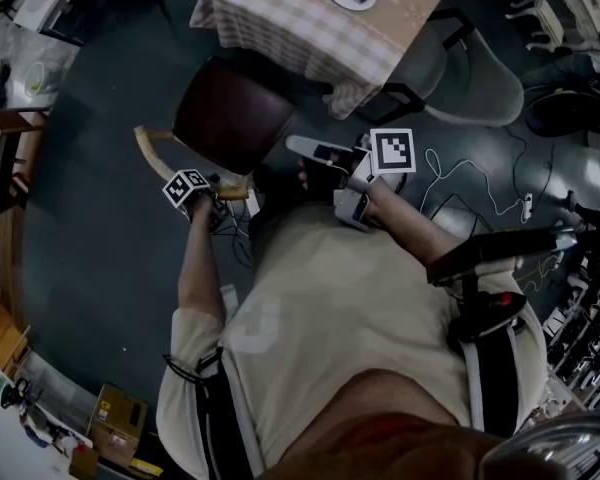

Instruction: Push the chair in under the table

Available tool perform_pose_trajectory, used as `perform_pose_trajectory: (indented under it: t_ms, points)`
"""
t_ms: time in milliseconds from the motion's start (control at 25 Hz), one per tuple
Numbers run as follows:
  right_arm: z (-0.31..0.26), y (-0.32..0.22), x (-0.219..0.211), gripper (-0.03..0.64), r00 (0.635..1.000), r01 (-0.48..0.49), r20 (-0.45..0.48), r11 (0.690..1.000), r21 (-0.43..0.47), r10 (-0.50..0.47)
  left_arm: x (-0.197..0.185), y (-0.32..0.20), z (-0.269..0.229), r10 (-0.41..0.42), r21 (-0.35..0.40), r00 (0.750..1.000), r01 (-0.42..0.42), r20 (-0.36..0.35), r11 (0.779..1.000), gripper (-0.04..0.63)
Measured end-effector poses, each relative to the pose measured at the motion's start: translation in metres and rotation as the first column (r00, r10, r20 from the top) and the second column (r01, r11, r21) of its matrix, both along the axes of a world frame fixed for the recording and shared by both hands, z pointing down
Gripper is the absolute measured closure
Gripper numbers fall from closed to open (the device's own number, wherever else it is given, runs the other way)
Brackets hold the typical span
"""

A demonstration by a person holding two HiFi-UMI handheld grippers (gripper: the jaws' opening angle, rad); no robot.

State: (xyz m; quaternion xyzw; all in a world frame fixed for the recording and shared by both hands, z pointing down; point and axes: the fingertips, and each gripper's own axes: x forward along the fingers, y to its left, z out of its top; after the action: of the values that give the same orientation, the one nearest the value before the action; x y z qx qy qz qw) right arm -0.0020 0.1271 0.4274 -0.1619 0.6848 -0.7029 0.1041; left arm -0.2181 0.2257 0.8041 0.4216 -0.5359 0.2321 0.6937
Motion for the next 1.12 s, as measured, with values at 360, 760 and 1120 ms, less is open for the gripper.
perform_pose_trajectory:
  t_ms: [360, 760, 1120]
  points:
    - [0.003, -0.005, 0.007, 0.604, 1.000, -0.013, 0.005, 1.000, -0.024, 0.013, 0.005, -0.007, -0.001, 0.004, -0.008, 1.000, -0.004, 0.003, 1.000, 0.390]
    - [0.007, -0.010, 0.012, 0.604, 1.000, 0.016, 0.009, 0.999, -0.033, -0.016, 0.013, -0.009, 0.000, -0.010, -0.015, 1.000, 0.010, 0.013, 1.000, 0.390]
    - [0.013, -0.013, 0.011, 0.604, 0.999, 0.038, 0.004, 0.998, -0.046, -0.038, 0.027, -0.020, 0.001, -0.024, -0.023, 1.000, 0.024, -0.004, 0.999, 0.394]
